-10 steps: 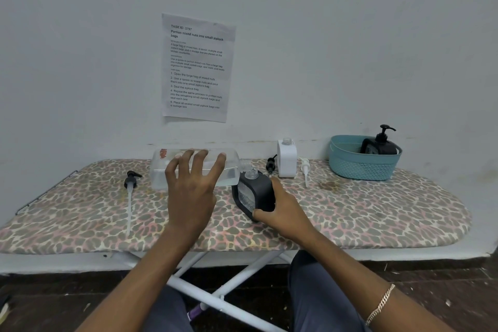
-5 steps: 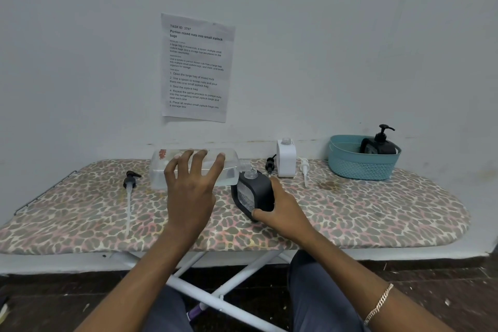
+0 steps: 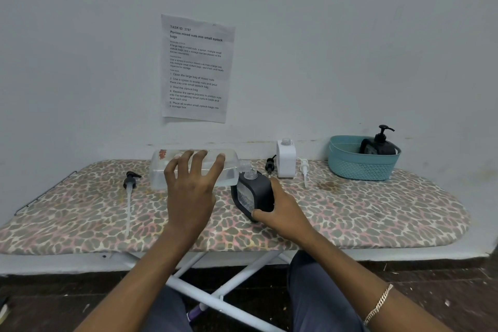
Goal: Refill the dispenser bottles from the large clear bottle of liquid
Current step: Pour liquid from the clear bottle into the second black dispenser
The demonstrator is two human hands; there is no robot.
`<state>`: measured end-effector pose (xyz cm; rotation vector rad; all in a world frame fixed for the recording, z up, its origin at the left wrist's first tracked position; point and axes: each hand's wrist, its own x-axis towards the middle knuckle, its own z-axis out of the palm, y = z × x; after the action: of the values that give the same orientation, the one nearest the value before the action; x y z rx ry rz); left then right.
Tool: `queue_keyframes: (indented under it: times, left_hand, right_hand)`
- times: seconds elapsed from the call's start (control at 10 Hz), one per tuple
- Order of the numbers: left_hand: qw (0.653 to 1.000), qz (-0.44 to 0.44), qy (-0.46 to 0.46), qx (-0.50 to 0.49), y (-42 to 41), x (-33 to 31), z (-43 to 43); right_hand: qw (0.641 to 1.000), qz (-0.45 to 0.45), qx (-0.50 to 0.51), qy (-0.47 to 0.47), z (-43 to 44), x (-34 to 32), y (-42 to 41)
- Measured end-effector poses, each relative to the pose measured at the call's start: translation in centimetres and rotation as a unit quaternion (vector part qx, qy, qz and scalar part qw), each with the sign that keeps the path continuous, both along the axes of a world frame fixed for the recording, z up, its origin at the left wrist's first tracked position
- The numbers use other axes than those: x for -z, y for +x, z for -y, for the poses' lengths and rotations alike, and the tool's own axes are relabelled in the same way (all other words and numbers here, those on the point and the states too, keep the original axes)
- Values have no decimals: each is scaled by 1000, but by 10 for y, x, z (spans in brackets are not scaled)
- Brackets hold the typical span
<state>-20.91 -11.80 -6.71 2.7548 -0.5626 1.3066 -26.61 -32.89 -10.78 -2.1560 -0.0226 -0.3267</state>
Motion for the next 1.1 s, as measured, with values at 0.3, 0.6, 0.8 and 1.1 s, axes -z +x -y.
queue_keyframes:
  times: [0.3,0.6,0.8,1.1]
  left_hand:
    - [1000,1,1,-1,0,0,0]
    - [1000,4,1,1,-1,-1,0]
    - [1000,3,1,1,-2,-1,0]
    - [1000,-2,0,1,-2,-1,0]
  right_hand:
    - [1000,-1,-2,2,0,0,0]
    - [1000,4,-1,-2,-1,-1,0]
    - [1000,4,-3,-3,0,0,0]
    - [1000,2,-3,-2,0,-1,0]
